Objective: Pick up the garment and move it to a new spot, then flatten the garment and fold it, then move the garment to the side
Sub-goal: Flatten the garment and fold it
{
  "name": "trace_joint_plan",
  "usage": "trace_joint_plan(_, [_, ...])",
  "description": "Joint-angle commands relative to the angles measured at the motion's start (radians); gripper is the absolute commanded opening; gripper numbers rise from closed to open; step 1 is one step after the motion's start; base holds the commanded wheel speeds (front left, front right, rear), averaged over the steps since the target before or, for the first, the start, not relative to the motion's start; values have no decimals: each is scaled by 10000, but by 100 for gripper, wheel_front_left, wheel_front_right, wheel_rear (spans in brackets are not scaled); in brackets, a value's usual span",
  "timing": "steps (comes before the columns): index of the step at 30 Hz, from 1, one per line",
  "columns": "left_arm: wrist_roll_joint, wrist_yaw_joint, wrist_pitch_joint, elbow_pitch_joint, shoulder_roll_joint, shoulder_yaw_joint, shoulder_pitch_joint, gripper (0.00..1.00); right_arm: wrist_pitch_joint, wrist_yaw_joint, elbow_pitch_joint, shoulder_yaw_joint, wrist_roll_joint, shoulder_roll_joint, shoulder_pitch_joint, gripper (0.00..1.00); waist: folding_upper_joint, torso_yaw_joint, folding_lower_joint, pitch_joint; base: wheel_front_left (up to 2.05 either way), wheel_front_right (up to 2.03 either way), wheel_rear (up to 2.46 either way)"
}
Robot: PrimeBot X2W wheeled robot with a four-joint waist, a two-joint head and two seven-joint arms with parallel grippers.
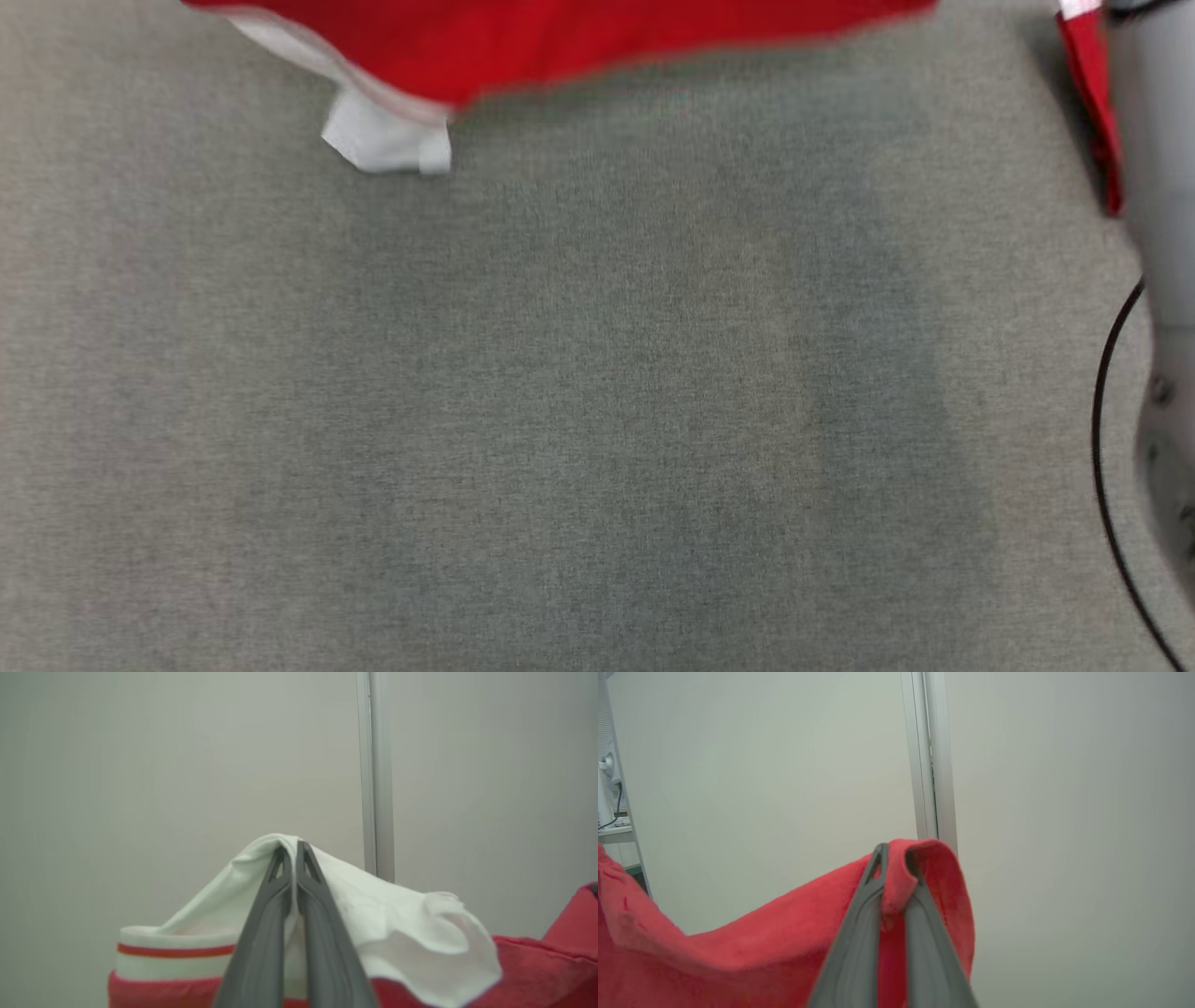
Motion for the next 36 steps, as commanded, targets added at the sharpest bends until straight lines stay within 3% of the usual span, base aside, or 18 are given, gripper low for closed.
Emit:
trace_joint_plan(1, [-12,-8,-83,400,26,-175,-756,0,-82,5,425,-91,116,-93,-713,0,0,-84,-3,539,0,0,0])
trace_joint_plan(9, [-323,-8,-701,2083,-262,-1096,-3639,0,-551,6,2395,-110,318,-182,-3119,0,0,-104,-3,964,0,0,0])
trace_joint_plan(17, [-940,-8,-1159,2915,-202,-2131,-3502,0,-914,6,3302,699,568,-115,-2923,0,0,-86,-3,1185,0,0,0])
trace_joint_plan(21, [-1370,-8,-1281,2861,-83,-2292,-2501,0,-1006,6,3222,1223,855,-63,-2086,0,0,-78,-3,1181,0,0,0])
trace_joint_plan(23, [-1510,-7,-1306,2419,243,-2070,-1406,0,-1028,6,2770,1564,1188,3,-1136,0,0,-144,-3,1078,0,0,0])
trace_joint_plan(29, [-1387,95,-1303,633,440,-549,1997,0,-1028,6,1104,1746,1597,-46,1702,0,0,-239,-3,516,0,0,0])
trace_joint_plan(36, [-983,436,-1304,-1589,66,845,5957,0,-1026,6,-475,1749,1977,-175,4812,0,0,-281,-3,-262,0,0,0])
